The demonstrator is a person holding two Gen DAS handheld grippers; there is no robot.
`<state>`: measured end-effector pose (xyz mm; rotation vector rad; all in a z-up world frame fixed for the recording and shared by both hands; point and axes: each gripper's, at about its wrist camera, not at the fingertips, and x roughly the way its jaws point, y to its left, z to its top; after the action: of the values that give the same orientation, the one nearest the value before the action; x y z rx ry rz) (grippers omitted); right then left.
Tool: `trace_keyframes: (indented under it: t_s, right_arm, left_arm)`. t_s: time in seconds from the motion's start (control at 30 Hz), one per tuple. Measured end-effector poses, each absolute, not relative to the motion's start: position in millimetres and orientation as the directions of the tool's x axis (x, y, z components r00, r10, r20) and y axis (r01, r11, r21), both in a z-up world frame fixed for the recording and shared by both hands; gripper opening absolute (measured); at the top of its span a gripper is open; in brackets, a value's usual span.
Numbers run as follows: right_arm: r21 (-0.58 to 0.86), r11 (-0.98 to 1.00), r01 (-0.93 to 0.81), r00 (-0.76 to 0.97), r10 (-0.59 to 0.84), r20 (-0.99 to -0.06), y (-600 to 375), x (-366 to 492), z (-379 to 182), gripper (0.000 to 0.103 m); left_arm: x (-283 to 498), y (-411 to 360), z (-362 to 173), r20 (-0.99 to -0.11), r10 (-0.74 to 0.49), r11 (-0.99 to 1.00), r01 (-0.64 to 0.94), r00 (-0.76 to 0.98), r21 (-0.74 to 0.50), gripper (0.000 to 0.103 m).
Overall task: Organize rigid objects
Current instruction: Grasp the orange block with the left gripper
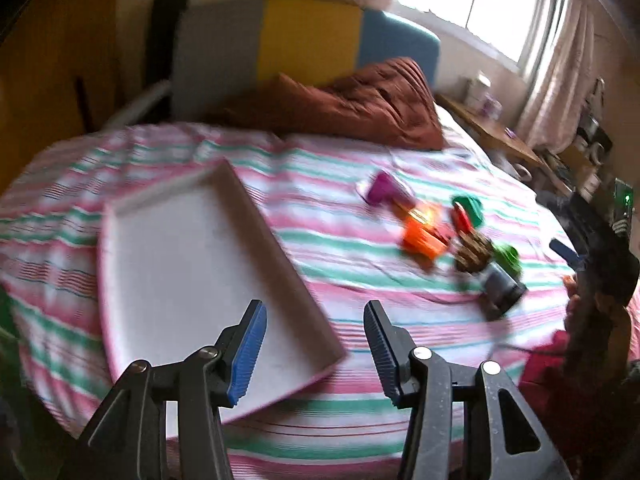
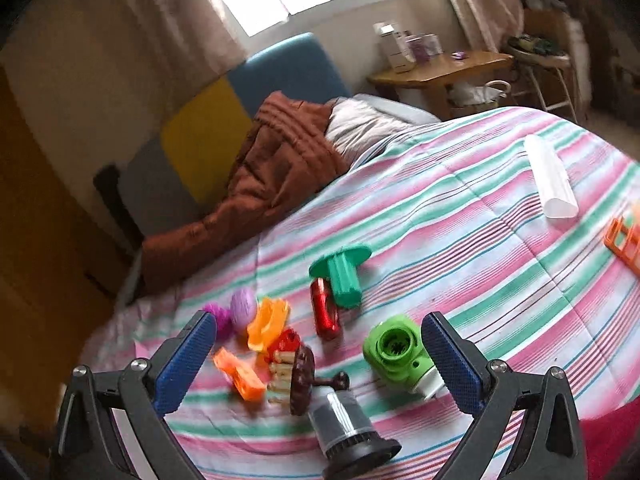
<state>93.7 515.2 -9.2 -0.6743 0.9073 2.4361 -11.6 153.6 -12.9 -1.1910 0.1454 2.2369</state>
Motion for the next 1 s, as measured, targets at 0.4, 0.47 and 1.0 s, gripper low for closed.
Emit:
trace_keyframes:
  t_s: [0.4,0.47,1.0]
  right_arm:
    - [0.622,-0.598,-0.506,-0.82,0.109,-0.562,528,98,-20,0.103]
    - [0.637,-0.59,-0.497,-0.821,0.083,-0.564,529,95,-24,0.103]
    - [0.659,-0.569,-0.492,-0.824,0.058,-0.564,532,94,-29,0.103]
  left_arm:
    - [-28,243,-53,-0.868,0.468,-0.729,-0.627,-0.164,-0.274,0.051]
    - [-36,255,-61,-0.875,0.47,-0.728,-0.613,-0.117,-0.308,0.051]
    - [-82,350,-90,-0.89,0.445,-0.761,-0.564,-0.096,-0.32,0.048]
